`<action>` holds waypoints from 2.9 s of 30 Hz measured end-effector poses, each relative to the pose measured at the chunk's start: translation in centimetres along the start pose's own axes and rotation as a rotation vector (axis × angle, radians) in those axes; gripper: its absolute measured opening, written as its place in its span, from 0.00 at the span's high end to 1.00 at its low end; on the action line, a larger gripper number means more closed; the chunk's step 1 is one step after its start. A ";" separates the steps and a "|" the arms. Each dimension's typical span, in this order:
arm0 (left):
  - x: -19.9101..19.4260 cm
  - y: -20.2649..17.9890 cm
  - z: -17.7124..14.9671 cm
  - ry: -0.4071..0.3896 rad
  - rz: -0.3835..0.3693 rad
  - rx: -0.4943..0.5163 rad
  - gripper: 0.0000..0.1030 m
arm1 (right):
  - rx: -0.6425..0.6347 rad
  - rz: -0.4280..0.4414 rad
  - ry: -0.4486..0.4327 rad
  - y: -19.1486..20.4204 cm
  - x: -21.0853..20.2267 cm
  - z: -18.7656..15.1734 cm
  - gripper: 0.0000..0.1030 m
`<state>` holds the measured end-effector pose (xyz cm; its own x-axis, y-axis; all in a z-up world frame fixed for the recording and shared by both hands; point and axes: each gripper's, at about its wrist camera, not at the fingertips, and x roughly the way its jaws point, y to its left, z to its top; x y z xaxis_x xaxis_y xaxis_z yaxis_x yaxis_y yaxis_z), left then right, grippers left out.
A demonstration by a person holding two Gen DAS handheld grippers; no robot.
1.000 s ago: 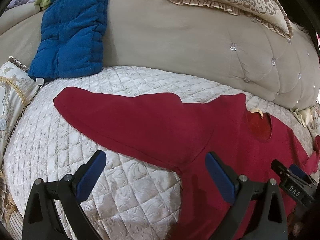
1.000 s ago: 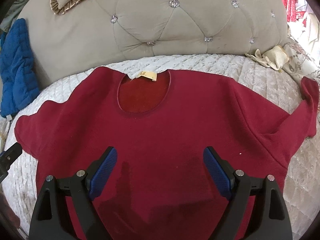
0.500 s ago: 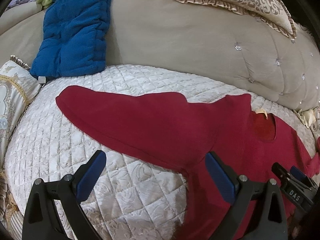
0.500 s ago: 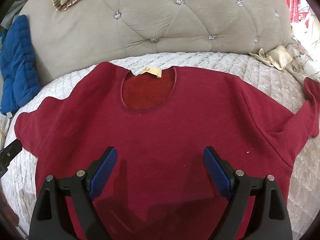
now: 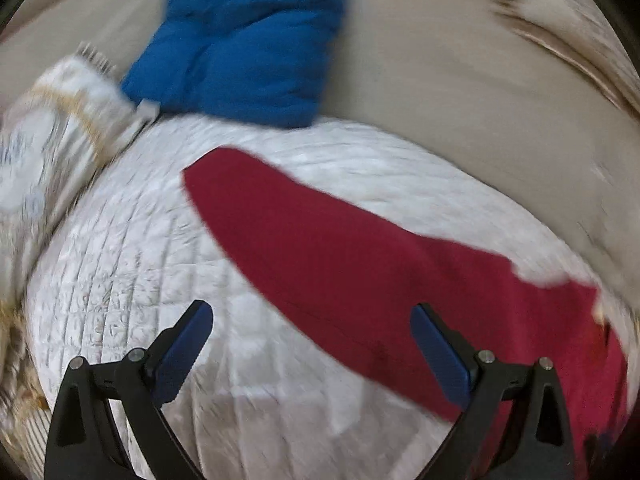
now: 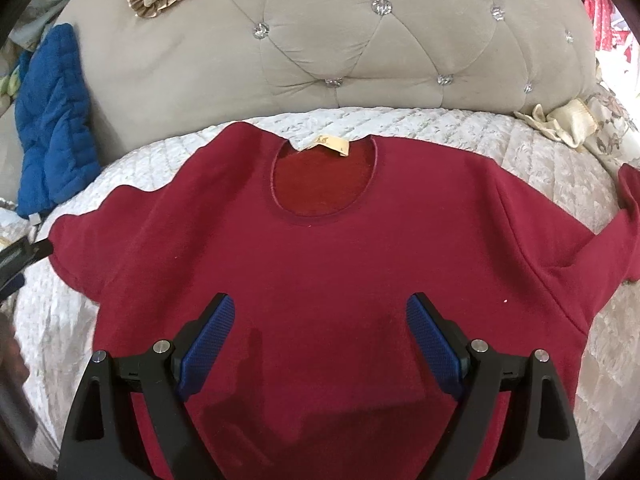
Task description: Fold small clothes
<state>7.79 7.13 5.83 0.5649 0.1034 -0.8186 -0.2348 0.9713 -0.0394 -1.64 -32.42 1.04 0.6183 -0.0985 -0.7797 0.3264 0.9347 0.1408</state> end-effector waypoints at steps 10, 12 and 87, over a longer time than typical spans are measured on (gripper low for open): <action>7.6 7.3 4.3 0.049 0.063 -0.249 0.19 | -0.018 0.029 0.033 0.1 0.4 -0.5 0.31; 8.6 7.4 4.6 0.040 0.061 -0.244 0.24 | -0.017 0.030 0.041 0.2 0.7 -0.5 0.31; -7.0 -7.4 -7.4 -0.049 -0.167 0.407 0.13 | -0.494 0.245 0.017 10.8 3.1 7.7 0.72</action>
<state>-0.31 -2.34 7.61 0.6080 -0.0614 -0.7916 0.1877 0.9798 0.0682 9.29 -25.24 4.82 0.6207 0.1436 -0.7708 -0.2026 0.9791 0.0193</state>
